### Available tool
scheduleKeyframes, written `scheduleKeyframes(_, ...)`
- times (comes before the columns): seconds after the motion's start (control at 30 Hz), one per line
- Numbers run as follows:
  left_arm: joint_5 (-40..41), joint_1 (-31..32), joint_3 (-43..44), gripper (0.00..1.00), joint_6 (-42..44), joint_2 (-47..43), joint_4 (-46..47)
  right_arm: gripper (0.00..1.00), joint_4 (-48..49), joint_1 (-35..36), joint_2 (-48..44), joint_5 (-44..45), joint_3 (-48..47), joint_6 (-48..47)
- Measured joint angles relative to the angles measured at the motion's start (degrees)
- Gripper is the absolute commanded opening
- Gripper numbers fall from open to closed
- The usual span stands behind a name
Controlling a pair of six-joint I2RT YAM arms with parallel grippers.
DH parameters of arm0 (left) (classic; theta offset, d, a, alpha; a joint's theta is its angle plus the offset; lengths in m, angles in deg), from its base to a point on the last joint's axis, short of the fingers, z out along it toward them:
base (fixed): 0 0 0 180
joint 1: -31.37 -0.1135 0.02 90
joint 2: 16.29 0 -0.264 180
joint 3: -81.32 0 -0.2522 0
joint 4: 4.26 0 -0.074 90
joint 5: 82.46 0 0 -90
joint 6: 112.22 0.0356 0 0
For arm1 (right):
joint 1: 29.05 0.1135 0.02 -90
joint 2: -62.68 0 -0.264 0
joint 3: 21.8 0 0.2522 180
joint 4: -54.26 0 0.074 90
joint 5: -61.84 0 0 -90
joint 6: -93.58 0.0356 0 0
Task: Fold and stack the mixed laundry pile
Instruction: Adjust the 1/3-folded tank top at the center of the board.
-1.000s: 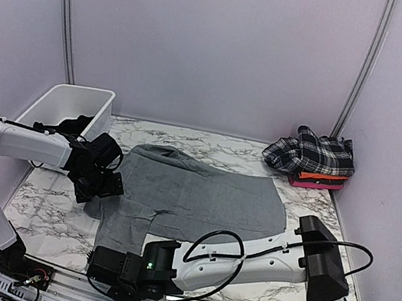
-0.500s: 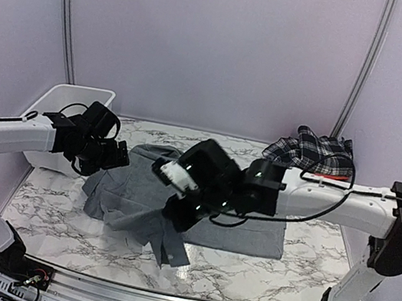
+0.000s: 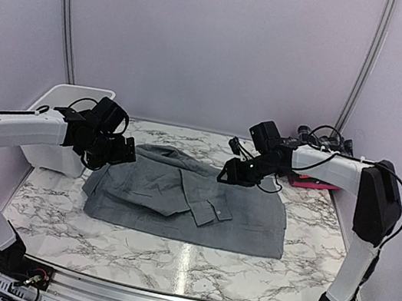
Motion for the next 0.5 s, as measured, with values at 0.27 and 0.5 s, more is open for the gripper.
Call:
scheduleKeyframes(0.27, 0.0, 0.0, 0.0, 0.99, 1.0, 0.2, 0.0, 0.5, -3.6, 0.9, -8.1, 2.2, 3.4, -5.1)
scheduleKeyframes(0.5, -0.1, 0.0, -0.2, 0.99, 1.3, 0.2, 0.0, 0.52, -5.7, 11.9, -9.1, 5.8, 4.9, -10.7)
